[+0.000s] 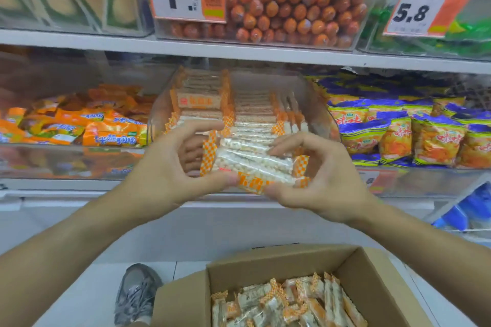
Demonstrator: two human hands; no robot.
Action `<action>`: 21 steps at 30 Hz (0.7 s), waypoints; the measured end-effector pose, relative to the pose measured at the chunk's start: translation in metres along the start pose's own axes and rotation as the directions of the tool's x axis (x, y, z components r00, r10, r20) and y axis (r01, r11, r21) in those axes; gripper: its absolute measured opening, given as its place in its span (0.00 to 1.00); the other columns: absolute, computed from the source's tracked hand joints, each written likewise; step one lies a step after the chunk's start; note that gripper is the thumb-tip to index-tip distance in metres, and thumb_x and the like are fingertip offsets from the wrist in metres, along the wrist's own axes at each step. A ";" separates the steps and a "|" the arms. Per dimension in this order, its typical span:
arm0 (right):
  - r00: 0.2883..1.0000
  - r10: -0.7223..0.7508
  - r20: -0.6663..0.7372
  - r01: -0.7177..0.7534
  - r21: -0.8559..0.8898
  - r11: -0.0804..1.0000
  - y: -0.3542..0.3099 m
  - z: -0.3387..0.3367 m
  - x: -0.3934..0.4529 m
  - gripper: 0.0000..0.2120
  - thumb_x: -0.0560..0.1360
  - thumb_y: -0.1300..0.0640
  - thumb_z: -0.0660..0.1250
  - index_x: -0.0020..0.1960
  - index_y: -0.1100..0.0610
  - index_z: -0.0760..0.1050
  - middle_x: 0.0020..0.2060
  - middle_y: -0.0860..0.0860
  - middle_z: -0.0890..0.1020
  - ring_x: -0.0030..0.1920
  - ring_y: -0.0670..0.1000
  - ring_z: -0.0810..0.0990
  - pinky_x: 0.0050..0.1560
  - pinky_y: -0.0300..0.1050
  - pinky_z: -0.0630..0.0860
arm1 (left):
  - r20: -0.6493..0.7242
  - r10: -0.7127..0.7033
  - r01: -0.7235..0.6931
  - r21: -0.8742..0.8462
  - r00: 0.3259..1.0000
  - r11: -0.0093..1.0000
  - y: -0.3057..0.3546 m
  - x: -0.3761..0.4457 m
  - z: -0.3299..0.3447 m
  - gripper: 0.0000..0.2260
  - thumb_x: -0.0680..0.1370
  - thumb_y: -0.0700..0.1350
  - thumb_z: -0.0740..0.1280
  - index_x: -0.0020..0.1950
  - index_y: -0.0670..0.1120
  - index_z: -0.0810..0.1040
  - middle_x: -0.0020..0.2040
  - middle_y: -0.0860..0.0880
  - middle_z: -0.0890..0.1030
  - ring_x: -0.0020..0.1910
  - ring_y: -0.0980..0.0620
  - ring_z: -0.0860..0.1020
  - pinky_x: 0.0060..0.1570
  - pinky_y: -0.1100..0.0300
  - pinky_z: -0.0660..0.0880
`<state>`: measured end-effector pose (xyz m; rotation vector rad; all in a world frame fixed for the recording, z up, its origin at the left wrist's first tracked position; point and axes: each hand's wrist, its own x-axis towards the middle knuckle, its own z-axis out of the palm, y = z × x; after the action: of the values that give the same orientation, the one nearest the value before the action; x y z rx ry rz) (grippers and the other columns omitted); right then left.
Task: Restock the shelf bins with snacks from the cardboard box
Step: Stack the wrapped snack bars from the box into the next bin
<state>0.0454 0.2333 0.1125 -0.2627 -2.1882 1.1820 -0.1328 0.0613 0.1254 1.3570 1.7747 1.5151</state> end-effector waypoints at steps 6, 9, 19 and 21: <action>0.997 -0.031 -0.064 0.015 -0.237 0.972 0.020 0.036 0.099 0.19 0.59 0.52 0.85 0.47 0.49 0.81 0.44 0.43 0.83 0.46 0.38 0.79 0.50 0.35 0.71 | -0.351 0.220 0.051 0.621 0.910 0.782 -0.047 0.020 -0.054 0.30 0.69 0.51 0.79 0.68 0.46 0.72 0.61 0.51 0.73 0.62 0.53 0.70 0.60 0.67 0.63; 0.999 0.023 -0.043 -0.036 -0.315 0.948 0.037 0.055 0.144 0.19 0.60 0.51 0.84 0.48 0.47 0.82 0.46 0.43 0.84 0.49 0.41 0.80 0.53 0.37 0.72 | -0.337 0.191 0.104 0.690 0.922 0.716 -0.070 0.022 -0.068 0.30 0.70 0.49 0.79 0.68 0.44 0.72 0.64 0.45 0.70 0.66 0.46 0.67 0.63 0.61 0.62; 0.980 0.143 0.135 -0.003 -0.716 0.698 0.055 0.101 0.191 0.30 0.71 0.37 0.67 0.70 0.48 0.75 0.66 0.51 0.80 0.68 0.56 0.75 0.68 0.56 0.72 | -0.264 0.071 0.112 0.616 0.962 0.780 -0.080 0.022 -0.069 0.33 0.75 0.49 0.74 0.76 0.48 0.63 0.72 0.52 0.61 0.66 0.50 0.72 0.63 0.58 0.69; 0.977 0.098 0.191 0.078 -0.738 0.670 0.053 0.105 0.189 0.28 0.74 0.42 0.67 0.71 0.52 0.75 0.66 0.53 0.80 0.68 0.56 0.76 0.67 0.55 0.73 | -0.262 0.073 0.110 0.619 0.962 0.778 -0.081 0.022 -0.069 0.32 0.75 0.49 0.74 0.75 0.48 0.63 0.72 0.52 0.60 0.66 0.50 0.72 0.61 0.59 0.70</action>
<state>-0.1730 0.2769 0.1101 -0.5007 -2.7798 0.2356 -0.2302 0.0533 0.0776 1.4493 2.6327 1.1682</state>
